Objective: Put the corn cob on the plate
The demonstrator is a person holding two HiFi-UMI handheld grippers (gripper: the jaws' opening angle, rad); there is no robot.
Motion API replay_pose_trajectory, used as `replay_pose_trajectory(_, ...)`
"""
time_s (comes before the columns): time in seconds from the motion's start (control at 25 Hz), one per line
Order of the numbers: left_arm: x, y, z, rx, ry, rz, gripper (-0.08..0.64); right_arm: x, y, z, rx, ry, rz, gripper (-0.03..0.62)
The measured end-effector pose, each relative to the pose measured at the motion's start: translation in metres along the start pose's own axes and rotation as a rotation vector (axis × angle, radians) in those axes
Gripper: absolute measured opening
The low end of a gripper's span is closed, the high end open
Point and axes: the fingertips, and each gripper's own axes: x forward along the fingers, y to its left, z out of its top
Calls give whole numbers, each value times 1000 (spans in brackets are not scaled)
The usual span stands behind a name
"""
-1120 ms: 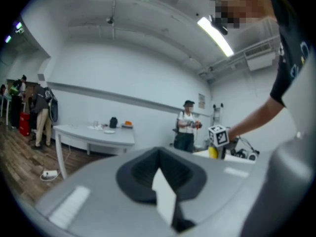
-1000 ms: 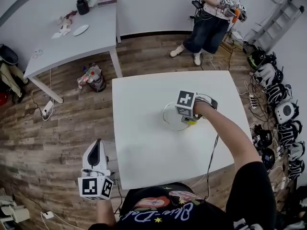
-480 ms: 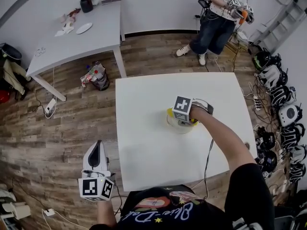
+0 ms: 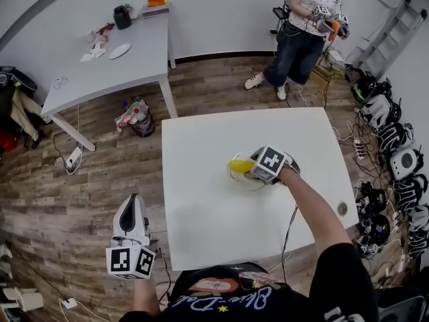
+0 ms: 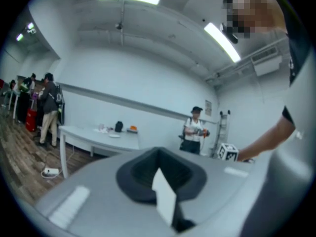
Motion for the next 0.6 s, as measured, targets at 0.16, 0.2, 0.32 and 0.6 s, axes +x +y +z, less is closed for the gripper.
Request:
replay_pose_trajectory(0.16,-5,-22,15,33,-24,-66,-6,-60,6,21,142,-321,-82,259)
replay_pose_trajectory(0.2,-5,-29,17,42,-28,-82,-6,-84,10,28,182,-446,-115,258)
replay_pose_trajectory(0.32,-3,-54,20,70,-35,-128,-6,-151,32,36,254,-774,-257,258)
replay_pose_trajectory(0.6,2,-114,10,110,-12,-271,-6,-206,113,3,373,-987,-456,198)
